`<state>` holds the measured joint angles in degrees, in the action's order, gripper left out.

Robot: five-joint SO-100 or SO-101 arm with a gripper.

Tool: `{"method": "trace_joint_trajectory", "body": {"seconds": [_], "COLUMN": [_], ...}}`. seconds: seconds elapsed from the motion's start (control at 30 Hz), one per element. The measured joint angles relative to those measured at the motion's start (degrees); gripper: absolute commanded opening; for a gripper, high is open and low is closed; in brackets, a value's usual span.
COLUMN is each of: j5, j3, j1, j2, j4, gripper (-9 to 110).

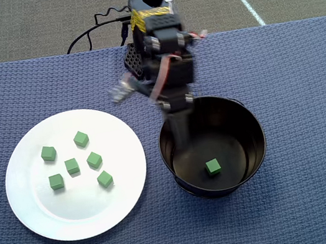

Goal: Pick up the green cubes from the white plate and place them in the black recipient

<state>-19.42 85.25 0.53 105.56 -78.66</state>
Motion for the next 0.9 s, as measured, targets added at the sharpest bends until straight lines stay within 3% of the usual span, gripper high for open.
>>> {"method": "trace_joint_trajectory", "body": {"seconds": [0.27,0.47,0.67,0.9], "j5": [-40.17,-66.45,-78.66,-81.91], "j3": [14.24,24.43,28.48,29.36], "j1": [23.03,34.54,40.52,44.21], "j2": [1.23,2.64,2.81,-0.09], "j4": [10.72,18.02,18.81,21.88], "gripper": [27,28,27,27]}}
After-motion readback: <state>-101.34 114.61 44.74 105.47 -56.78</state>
